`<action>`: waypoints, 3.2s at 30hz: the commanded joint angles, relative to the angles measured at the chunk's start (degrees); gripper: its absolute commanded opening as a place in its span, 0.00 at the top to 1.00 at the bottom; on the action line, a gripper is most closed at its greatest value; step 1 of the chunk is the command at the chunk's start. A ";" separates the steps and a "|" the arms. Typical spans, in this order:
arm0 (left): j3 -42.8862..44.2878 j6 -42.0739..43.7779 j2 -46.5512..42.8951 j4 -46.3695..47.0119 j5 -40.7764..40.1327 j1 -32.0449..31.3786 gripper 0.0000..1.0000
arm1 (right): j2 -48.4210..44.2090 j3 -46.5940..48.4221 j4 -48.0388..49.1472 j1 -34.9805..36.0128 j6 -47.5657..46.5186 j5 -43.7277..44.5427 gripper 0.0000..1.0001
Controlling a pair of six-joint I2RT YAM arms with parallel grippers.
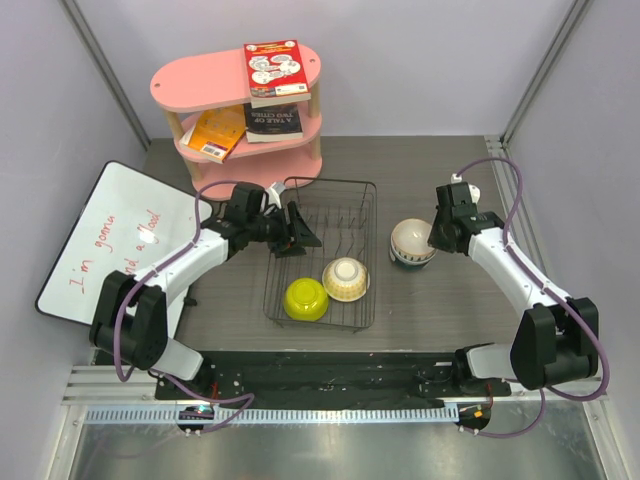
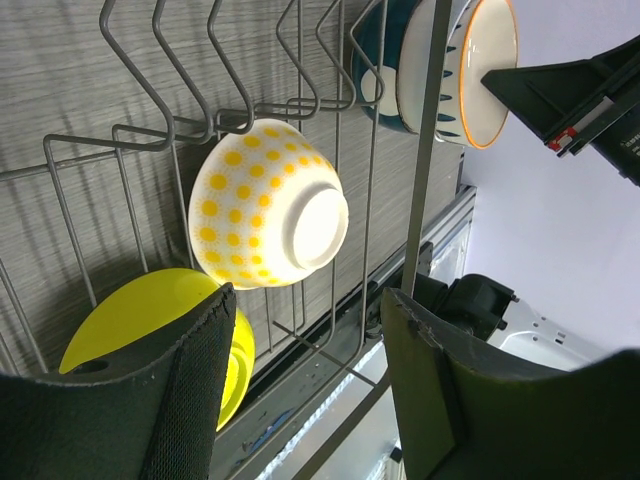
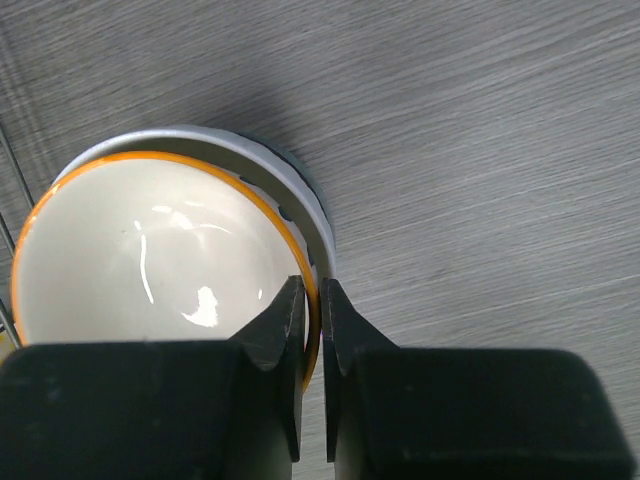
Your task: Unload the bowls from the dish rack
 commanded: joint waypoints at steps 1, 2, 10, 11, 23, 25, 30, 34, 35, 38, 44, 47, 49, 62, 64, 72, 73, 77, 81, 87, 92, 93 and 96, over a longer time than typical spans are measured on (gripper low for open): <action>1.69 0.92 -1.32 -0.17 0.23 0.37 0.40 | -0.49 0.39 1.36 -0.02 0.23 0.17 0.90; 1.69 0.92 -1.23 -0.17 0.24 0.28 0.40 | -0.23 0.31 1.36 0.07 0.32 0.25 0.90; 1.69 1.54 -1.58 -0.53 0.15 0.37 0.40 | 0.65 0.04 1.62 -0.02 0.24 -0.62 0.69; 1.52 1.54 -1.50 -0.61 0.15 0.37 0.40 | 0.57 0.13 1.62 0.07 0.15 -0.62 0.63; 1.34 1.63 -1.67 -0.79 0.15 0.37 0.40 | -3.12 4.08 -2.76 0.07 -1.35 -0.54 0.54; 1.34 1.63 -1.94 -0.88 0.50 0.37 0.40 | -5.13 5.39 -4.87 0.07 -1.61 0.25 0.53; 2.13 5.73 -2.73 -7.79 -2.48 -1.21 0.38 | -10.06 7.68 -7.95 0.07 -1.96 -0.79 0.38; 7.30 13.48 -2.73 -20.37 -14.07 -7.62 0.32 | -13.14 8.04 -8.84 0.07 -1.79 -3.87 0.35; 7.93 14.10 -2.73 -23.09 -18.01 -9.81 0.30 | -13.93 7.87 -8.84 0.07 -1.53 -6.14 0.34; 7.50 13.50 -5.18 -22.42 -20.67 -11.58 0.27 | -14.81 6.64 -7.96 0.07 -0.39 -10.19 0.33; 4.50 10.94 -6.95 -19.24 -22.70 -11.68 0.15 | -16.57 5.41 -6.91 0.24 1.11 -17.93 0.29; 5.56 11.64 -3.45 -18.81 -21.74 -11.68 0.15 | -18.68 3.39 -4.71 0.77 3.83 -21.09 0.28; 6.35 11.91 -1.59 -17.76 -18.69 -11.68 0.15 | -20.25 2.24 -3.30 2.17 5.33 -23.29 0.27; 7.49 7.87 8.87 -7.21 -7.34 -12.91 0.15 | -25.71 -5.75 1.36 16.06 11.31 -19.43 0.26; 7.93 7.34 10.18 -6.85 -7.41 -13.34 0.15 | -24.75 -6.55 1.88 16.41 11.40 -19.61 0.26; 7.93 7.78 13.35 -7.38 -8.38 -13.52 0.15 | -17.11 -4.97 6.10 21.58 10.61 -17.24 0.26; 7.85 8.04 13.62 -7.64 -8.38 -13.43 0.15 | -15.71 -4.79 6.54 22.47 10.69 -16.45 0.26; 7.67 9.45 15.55 -8.61 -8.12 -13.52 0.15 | -12.01 -4.70 8.56 26.25 11.40 -13.55 0.26; 6.19 9.63 16.34 -6.43 -6.54 -13.43 0.15 | -9.55 -6.63 10.58 28.28 12.62 -10.56 0.26; 3.19 7.70 16.61 0.08 -1.00 -13.43 0.15 | -5.94 -8.75 12.35 30.39 13.07 -7.57 0.27; 2.31 7.25 17.40 2.37 1.46 -13.43 0.18 | -3.39 -9.10 12.96 31.53 13.94 -6.17 0.27; 2.13 7.17 17.57 2.64 1.73 -13.43 0.18 | -2.78 -9.27 13.22 31.62 14.03 -6.16 0.27; 1.52 6.81 17.84 4.57 3.74 -13.43 0.20 | -1.81 -9.98 14.28 32.06 14.91 -5.90 0.27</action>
